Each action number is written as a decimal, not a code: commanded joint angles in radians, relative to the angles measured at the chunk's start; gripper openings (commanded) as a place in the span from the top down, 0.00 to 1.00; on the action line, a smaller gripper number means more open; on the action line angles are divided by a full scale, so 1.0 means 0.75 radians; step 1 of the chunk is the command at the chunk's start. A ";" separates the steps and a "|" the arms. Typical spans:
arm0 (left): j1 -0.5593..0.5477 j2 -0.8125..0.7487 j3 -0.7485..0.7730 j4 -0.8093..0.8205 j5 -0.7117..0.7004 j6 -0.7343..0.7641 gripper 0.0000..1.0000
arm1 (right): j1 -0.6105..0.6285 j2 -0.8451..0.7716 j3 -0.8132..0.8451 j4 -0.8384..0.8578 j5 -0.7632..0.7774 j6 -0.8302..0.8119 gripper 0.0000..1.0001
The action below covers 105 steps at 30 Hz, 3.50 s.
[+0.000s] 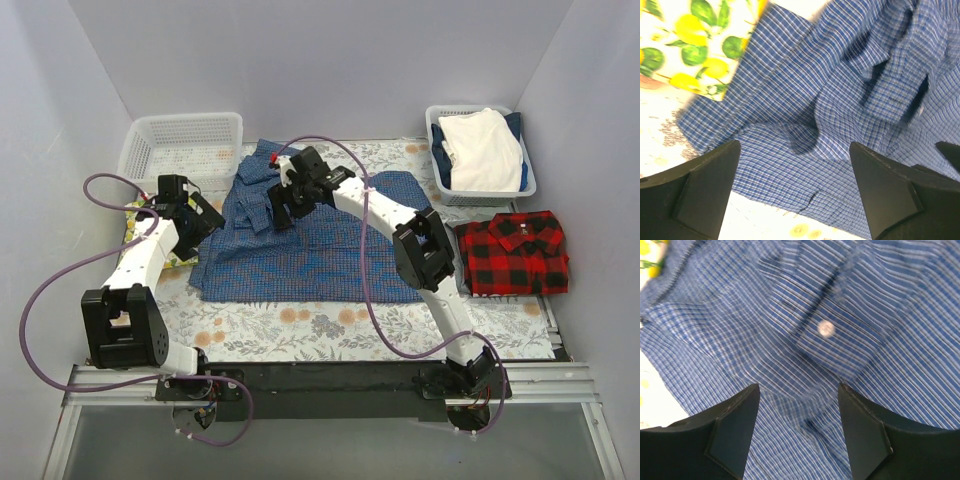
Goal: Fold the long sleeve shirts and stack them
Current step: Fold the shirt
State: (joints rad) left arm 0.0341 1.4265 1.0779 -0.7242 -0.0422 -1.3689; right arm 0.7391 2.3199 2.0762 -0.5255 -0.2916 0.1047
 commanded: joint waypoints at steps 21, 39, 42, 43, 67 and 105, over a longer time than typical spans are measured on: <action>0.020 -0.149 -0.048 -0.026 0.040 0.034 0.07 | 0.096 0.230 0.163 0.343 0.200 0.128 0.27; 0.022 -0.151 -0.081 -0.026 0.048 0.042 0.07 | 0.176 0.279 0.206 0.359 0.381 0.075 0.78; 0.022 -0.151 -0.083 -0.016 0.048 0.042 0.07 | 0.178 0.245 0.191 0.363 0.429 0.083 0.95; 0.018 -0.151 -0.085 -0.014 0.048 0.044 0.07 | 0.180 0.231 0.181 0.367 0.440 0.085 0.99; 0.038 -0.092 -0.048 0.092 0.040 0.005 0.07 | 0.156 -0.790 -0.587 0.222 0.593 -0.248 0.99; 0.040 0.098 -0.022 0.201 0.250 -0.001 0.08 | 0.419 -1.150 -1.279 -0.213 0.882 -0.297 0.99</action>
State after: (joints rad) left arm 0.0578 1.5009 1.0298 -0.5896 0.1101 -1.3693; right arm 0.9619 1.3952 1.1358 -0.6437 0.2966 -0.0982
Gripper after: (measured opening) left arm 0.922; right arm 0.036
